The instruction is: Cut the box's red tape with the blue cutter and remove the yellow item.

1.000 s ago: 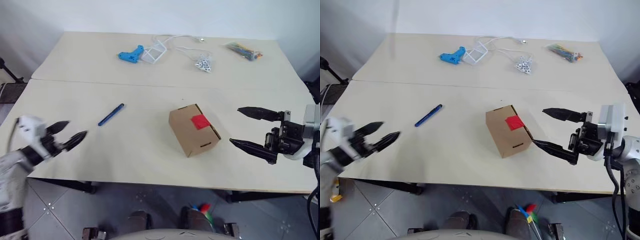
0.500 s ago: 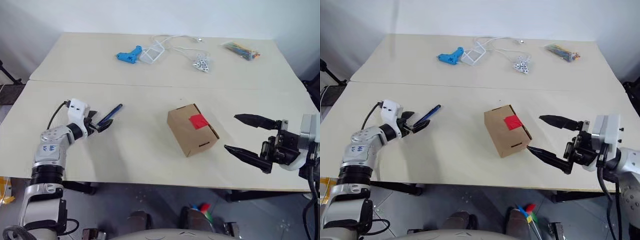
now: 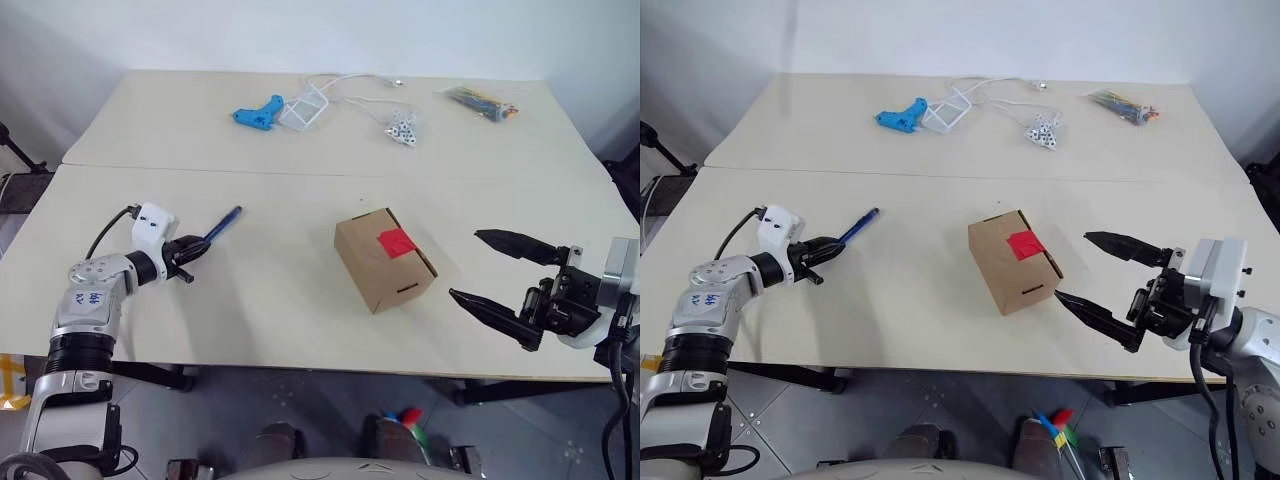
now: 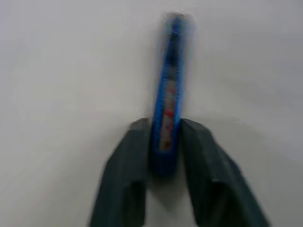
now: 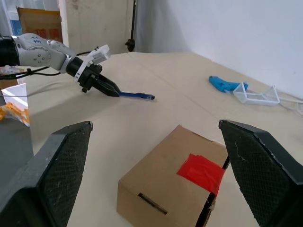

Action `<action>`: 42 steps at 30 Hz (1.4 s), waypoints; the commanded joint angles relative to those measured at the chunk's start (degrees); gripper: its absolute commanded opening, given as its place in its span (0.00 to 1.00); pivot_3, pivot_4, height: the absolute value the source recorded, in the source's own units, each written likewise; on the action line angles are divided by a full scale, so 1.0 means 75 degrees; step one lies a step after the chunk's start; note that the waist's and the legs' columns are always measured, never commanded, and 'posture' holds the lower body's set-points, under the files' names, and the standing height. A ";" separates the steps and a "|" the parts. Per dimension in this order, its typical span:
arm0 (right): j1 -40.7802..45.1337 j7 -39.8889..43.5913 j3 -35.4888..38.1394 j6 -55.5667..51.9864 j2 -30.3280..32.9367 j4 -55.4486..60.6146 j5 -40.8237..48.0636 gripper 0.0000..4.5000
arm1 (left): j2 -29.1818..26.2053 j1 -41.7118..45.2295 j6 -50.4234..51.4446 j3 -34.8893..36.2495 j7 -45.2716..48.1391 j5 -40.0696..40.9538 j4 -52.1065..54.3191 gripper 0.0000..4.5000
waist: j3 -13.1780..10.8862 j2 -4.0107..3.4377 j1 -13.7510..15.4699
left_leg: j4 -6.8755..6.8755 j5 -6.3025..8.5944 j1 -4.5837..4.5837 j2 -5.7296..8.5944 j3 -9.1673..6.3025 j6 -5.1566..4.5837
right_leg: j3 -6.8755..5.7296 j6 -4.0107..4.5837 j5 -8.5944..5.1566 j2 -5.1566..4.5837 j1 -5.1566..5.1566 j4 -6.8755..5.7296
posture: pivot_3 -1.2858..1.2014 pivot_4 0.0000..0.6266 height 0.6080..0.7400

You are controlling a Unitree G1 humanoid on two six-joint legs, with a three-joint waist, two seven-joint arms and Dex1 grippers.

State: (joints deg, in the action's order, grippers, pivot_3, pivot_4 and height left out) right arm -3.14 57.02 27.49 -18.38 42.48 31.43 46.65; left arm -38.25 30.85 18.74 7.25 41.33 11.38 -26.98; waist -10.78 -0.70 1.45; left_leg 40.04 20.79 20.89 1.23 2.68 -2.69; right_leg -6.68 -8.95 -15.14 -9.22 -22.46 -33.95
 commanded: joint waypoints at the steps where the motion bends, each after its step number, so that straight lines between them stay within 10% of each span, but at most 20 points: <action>1: 0.0101 0.0045 0.0071 0.0196 0.0019 0.0038 0.0062 1.00 | 0.0201 -0.0333 0.0170 -0.0240 0.0064 -0.0131 -0.0148 0.10 | 0.0006 -0.0010 0.0002 | 0.0000 0.0000 -0.0001 0.0000 0.0001 0.0000 | 0.0001 0.0000 0.0000 0.0000 0.0001 0.0001 | 0.52 0.24 1.00; 10: 0.0634 0.0093 -0.0278 -0.0220 0.0297 0.0184 0.0398 1.00 | -0.0207 -0.0428 -0.0817 0.0008 0.1634 0.0581 0.1454 0.10 | -0.0005 0.0004 -0.0004 | 0.0000 -0.0001 0.0015 0.0003 -0.0002 -0.0003 | -0.0002 0.0000 0.0000 -0.0003 -0.0009 0.0006 | 0.52 0.24 1.00; 17: 0.1319 -0.0601 -0.1612 -0.1868 0.0817 0.1540 0.2135 1.00 | -0.2552 -0.2239 -0.0969 -0.1042 0.4564 0.0678 0.5377 0.10 | -0.0018 -0.0005 -0.0195 | -0.0021 0.0009 0.0036 -0.0019 -0.0021 0.0016 | -0.0019 0.0011 0.0000 0.0002 -0.0037 0.0019 | 0.52 0.24 1.00; 25: 0.0635 -0.0526 -0.2702 -0.1542 0.0962 0.1669 0.0378 1.00 | -0.1217 -0.1811 -0.0673 -0.2476 0.3006 -0.0575 0.6161 0.10 | -0.0025 -0.0004 0.0090 | 0.0004 -0.0003 0.0050 0.0010 -0.0026 -0.0011 | -0.0016 0.0006 0.0002 -0.0006 -0.0004 0.0048 | 0.52 0.24 1.00; 38: 0.0579 -0.0671 -0.3521 -0.1847 0.1074 0.0797 -0.1324 0.09 | -0.0133 -0.1694 0.1528 -0.4121 0.1730 -0.1825 0.7336 0.10 | -0.0025 0.0005 0.0078 | 0.0013 -0.0005 0.0033 0.0004 -0.0007 -0.0022 | -0.0004 0.0001 0.0005 -0.0002 0.0003 0.0040 | 0.52 0.24 1.00; 42: 0.1072 -0.0765 -0.4157 -0.2224 0.1059 0.0592 -0.1700 0.01 | -0.0159 -0.1630 0.1513 -0.4414 0.1753 -0.2073 0.7412 0.10 | -0.0023 0.0004 0.0119 | 0.0018 -0.0009 0.0035 0.0008 -0.0010 -0.0022 | -0.0001 0.0006 0.0006 -0.0013 0.0002 0.0042 | 0.52 0.24 1.00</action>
State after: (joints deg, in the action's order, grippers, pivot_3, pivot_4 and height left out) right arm 5.00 51.21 -2.76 -34.75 50.48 35.47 34.52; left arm -39.23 19.26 29.96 -23.51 54.22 -3.06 28.33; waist -10.95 -0.67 2.34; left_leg 40.17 20.73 21.17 1.29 2.54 -2.84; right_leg -6.72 -8.90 -15.09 -9.31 -22.46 -33.64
